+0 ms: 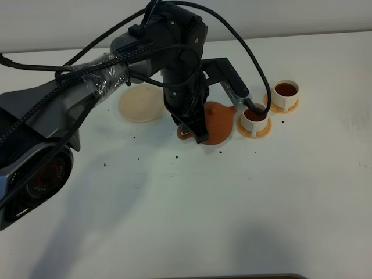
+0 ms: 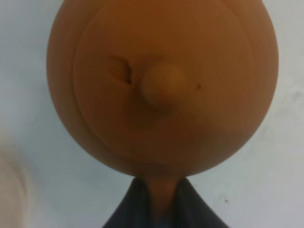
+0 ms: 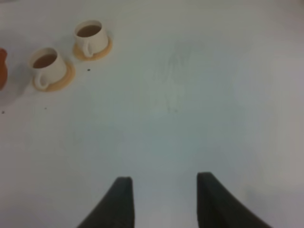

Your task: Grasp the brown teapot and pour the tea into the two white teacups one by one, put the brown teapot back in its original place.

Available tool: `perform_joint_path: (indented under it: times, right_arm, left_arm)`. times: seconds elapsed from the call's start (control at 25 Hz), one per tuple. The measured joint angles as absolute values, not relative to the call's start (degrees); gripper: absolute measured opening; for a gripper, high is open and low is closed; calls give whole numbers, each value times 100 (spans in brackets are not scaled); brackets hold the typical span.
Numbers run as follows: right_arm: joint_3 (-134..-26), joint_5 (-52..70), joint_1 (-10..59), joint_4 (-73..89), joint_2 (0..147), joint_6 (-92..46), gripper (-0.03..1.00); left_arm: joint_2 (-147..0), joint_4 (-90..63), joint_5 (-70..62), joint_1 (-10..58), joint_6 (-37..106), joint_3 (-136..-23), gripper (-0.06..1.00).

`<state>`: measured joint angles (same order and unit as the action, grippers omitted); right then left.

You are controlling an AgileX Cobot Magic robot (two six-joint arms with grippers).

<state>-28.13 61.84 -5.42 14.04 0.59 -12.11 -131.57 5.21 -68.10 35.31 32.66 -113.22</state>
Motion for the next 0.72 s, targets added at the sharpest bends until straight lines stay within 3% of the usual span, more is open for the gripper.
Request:
perform_joint_path:
  times: [0.36, 0.72]
  right_arm:
    - [-2813, 6184, -542, 1404, 59, -1211, 31]
    - [-2813, 6184, -542, 1404, 59, -1211, 31]
  left_arm:
    - [-13003, 439, -6810, 3511, 3121, -11322, 11]
    - [-12306, 620, -6816, 3148, 1551, -11322, 11]
